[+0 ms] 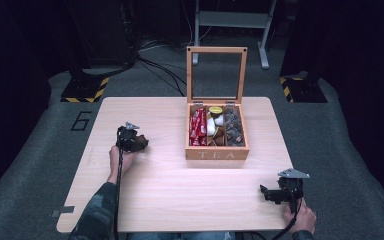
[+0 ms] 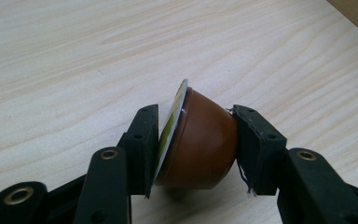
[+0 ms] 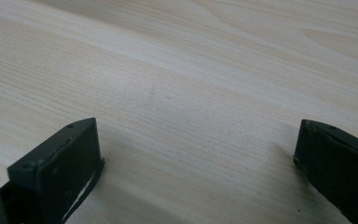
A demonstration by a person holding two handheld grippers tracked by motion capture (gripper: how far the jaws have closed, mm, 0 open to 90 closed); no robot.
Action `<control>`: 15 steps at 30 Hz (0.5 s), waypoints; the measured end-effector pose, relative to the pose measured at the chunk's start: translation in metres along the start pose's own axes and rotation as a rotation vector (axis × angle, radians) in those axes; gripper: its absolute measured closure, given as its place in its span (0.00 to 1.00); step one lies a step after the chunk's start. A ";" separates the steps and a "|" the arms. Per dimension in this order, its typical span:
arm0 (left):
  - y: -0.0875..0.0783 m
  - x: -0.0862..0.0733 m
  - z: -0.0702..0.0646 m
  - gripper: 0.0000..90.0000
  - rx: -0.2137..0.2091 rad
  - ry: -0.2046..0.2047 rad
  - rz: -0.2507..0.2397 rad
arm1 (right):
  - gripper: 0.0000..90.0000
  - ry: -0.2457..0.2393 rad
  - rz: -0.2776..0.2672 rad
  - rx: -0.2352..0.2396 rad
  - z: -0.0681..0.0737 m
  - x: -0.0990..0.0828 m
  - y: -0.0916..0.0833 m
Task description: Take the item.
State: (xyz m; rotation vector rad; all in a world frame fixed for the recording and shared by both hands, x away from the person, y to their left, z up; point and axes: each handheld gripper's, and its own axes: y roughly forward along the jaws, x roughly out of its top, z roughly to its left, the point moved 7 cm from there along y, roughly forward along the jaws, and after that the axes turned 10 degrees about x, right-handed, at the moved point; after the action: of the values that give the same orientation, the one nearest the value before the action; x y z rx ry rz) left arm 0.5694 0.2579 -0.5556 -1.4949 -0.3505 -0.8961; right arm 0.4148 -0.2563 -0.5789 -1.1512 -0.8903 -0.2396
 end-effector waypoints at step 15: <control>-0.006 0.000 0.001 0.44 -0.020 -0.014 0.000 | 0.00 -0.002 -0.002 -0.001 0.000 0.000 0.000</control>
State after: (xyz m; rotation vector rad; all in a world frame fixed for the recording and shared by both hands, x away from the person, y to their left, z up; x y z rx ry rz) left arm 0.5653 0.2594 -0.5514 -1.5202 -0.3521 -0.8917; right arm 0.4152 -0.2565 -0.5788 -1.1513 -0.8931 -0.2404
